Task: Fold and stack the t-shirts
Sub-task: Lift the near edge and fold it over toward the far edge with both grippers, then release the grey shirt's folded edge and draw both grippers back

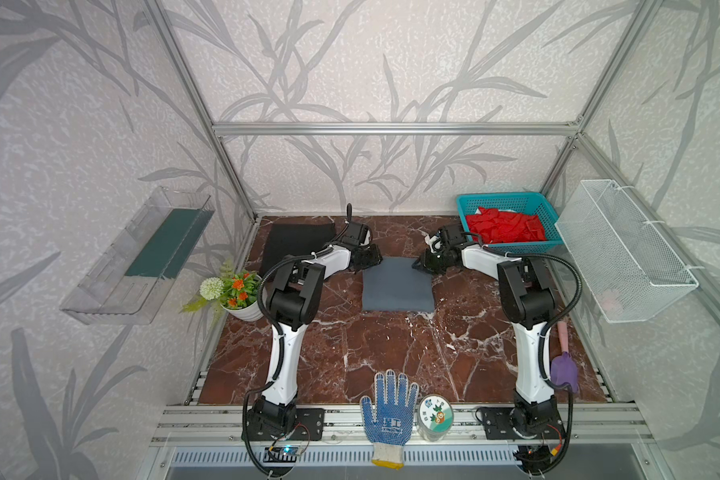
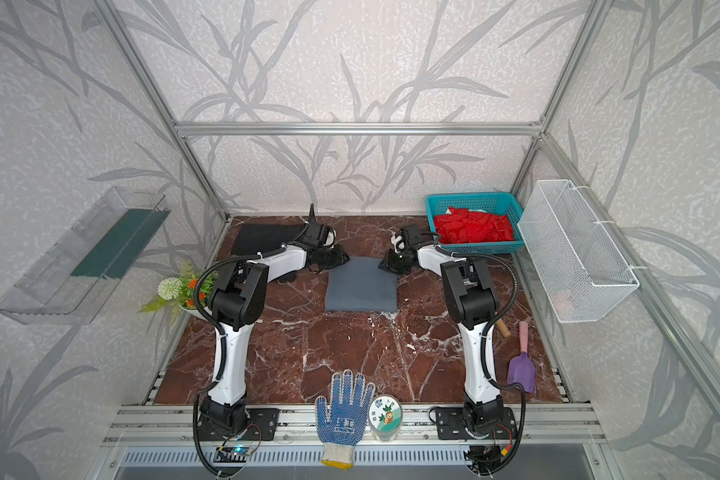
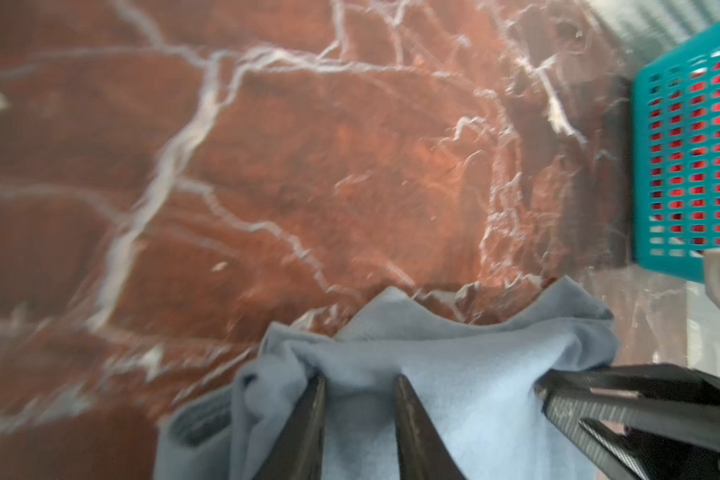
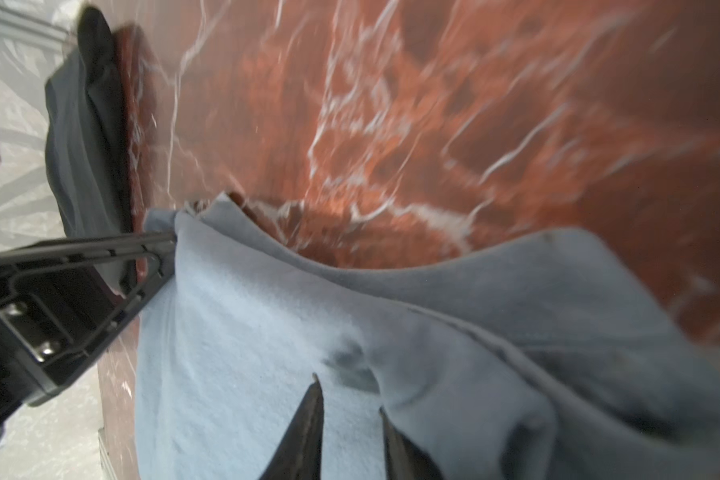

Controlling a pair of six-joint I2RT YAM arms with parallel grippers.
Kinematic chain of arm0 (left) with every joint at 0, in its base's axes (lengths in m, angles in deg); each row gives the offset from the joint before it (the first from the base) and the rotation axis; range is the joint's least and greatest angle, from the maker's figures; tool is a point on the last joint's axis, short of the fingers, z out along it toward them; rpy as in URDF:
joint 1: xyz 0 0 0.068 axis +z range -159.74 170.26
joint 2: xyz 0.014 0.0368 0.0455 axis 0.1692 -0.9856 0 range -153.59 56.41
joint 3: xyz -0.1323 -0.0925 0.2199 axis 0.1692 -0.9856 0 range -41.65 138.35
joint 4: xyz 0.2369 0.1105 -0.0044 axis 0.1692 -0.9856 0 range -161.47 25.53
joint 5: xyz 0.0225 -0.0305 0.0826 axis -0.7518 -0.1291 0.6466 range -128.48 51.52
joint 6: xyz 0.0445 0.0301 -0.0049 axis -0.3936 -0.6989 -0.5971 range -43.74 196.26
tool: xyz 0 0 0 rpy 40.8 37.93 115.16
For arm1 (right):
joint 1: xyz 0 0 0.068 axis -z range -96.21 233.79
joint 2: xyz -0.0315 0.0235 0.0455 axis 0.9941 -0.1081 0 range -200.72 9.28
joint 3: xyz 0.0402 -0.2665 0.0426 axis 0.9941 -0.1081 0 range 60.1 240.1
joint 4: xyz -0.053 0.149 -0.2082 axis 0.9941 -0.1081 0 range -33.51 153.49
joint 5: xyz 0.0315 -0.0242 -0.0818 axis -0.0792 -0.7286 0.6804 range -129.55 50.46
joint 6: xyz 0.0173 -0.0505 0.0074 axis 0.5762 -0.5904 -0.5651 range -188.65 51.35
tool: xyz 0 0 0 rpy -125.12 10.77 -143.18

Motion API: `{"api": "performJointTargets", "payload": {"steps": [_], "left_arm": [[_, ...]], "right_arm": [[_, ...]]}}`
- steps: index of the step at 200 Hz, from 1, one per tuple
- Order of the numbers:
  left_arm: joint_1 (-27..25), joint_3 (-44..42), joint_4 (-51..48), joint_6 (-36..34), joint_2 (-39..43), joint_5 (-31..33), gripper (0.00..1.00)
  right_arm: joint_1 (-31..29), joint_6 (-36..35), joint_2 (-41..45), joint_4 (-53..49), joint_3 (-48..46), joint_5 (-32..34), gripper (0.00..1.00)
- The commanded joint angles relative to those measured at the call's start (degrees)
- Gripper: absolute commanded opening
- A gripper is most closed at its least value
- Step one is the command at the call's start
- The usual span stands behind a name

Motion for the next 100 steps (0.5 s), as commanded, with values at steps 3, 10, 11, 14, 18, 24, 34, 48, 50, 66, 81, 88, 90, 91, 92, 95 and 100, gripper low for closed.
{"api": "performJointTargets", "payload": {"steps": [3, 10, 11, 14, 18, 24, 34, 48, 50, 66, 81, 88, 90, 91, 92, 95, 100], "left_arm": [[0.3, -0.1, -0.5, 1.5, -2.3, 1.3, 0.29], [0.3, -0.7, -0.4, 1.5, -2.1, 1.4, 0.28], [0.3, -0.8, -0.3, 1.5, -2.1, 1.5, 0.28], [0.3, -1.1, -0.2, 1.5, -1.9, 1.6, 0.28], [0.3, -1.6, 0.0, 1.5, -1.7, 1.6, 0.28], [0.3, -2.5, 0.5, 1.3, -1.0, 1.8, 0.28], [0.3, -4.0, 1.7, 0.8, 0.5, 1.8, 0.28], [0.1, -6.2, 4.6, 0.0, 3.1, 1.5, 0.28], [0.1, -6.7, 5.0, -0.1, 3.5, 1.4, 0.28], [-0.5, -7.9, 7.6, -0.6, 6.1, 0.3, 0.28], [-1.2, -6.9, 8.8, -0.7, 6.5, -1.9, 0.28], [-1.7, -6.0, 9.0, -0.6, 6.1, -2.9, 0.28], [-1.8, -5.7, 9.1, -0.5, 5.8, -3.1, 0.28], [-1.9, -5.5, 9.1, -0.4, 5.7, -3.3, 0.28], [-1.9, -5.4, 9.1, -0.4, 5.6, -3.4, 0.28], [-2.1, -5.0, 9.1, -0.2, 5.2, -3.7, 0.28], [-2.4, -4.2, 9.3, -0.2, 4.4, -4.5, 0.29]], "right_arm": [[1.4, 0.7, -2.8, -0.1, -0.2, 1.3, 0.27], [1.3, 0.8, -2.7, 0.1, -0.8, 1.3, 0.27], [1.3, 0.8, -2.7, 0.2, -0.9, 1.2, 0.27], [1.3, 0.9, -2.6, 0.4, -1.3, 1.1, 0.27], [1.3, 0.9, -2.4, 0.9, -1.6, 0.9, 0.27], [1.3, 1.0, -2.1, 1.2, -2.1, 0.9, 0.27], [1.3, 1.0, -1.2, 1.7, -2.4, 0.6, 0.27], [1.3, 1.0, 0.2, 2.4, -2.3, 0.0, 0.27], [1.3, 1.0, 0.4, 2.4, -2.2, -0.1, 0.27], [1.3, 1.3, 1.8, 2.4, -1.4, -0.8, 0.27], [1.3, 1.5, 2.5, 2.3, -0.2, -0.9, 0.27], [1.3, 1.4, 2.7, 2.1, 0.2, -0.8, 0.27], [1.3, 1.4, 2.7, 2.1, 0.2, -0.7, 0.27], [1.3, 1.4, 2.7, 2.1, 0.3, -0.7, 0.27], [1.2, 1.4, 2.7, 2.1, 0.4, -0.7, 0.27], [1.3, 1.5, 2.8, 2.0, 0.6, -0.7, 0.27], [1.3, 1.5, 2.6, 1.8, 1.1, -0.8, 0.27]]}}
